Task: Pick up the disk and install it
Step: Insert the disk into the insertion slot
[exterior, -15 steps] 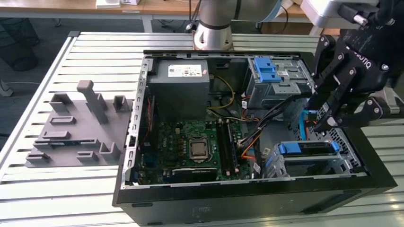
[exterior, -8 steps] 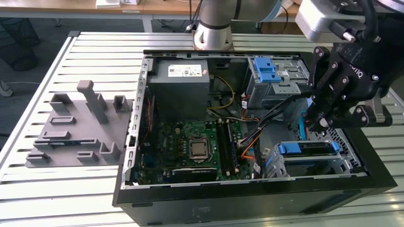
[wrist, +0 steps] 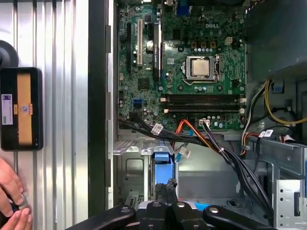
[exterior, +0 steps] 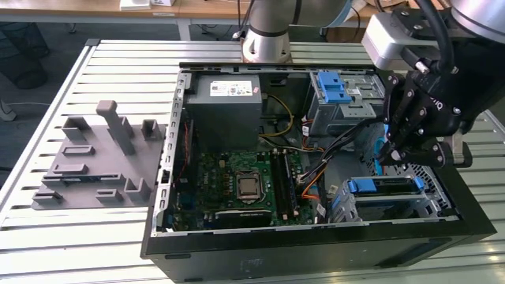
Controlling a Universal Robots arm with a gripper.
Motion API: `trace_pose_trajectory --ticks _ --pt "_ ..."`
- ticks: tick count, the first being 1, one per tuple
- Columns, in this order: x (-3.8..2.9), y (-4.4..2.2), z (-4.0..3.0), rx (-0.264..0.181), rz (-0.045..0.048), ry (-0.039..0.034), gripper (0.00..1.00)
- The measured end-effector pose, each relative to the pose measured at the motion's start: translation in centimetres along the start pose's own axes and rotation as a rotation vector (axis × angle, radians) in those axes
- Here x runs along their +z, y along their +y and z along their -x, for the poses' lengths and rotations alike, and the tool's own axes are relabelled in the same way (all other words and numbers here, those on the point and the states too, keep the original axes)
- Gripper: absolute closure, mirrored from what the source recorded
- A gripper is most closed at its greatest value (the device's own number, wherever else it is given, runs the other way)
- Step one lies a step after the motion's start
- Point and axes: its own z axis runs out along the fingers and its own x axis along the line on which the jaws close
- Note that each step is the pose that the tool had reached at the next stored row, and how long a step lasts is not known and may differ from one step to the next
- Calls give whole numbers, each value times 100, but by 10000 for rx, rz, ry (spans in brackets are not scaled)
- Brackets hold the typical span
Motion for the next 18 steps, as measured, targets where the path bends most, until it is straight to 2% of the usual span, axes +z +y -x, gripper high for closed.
trace_pose_trajectory --ticks 14,18 --pt "246 -5 0 -1 -2 13 89" --pt "255 -5 0 -1 -2 16 89"
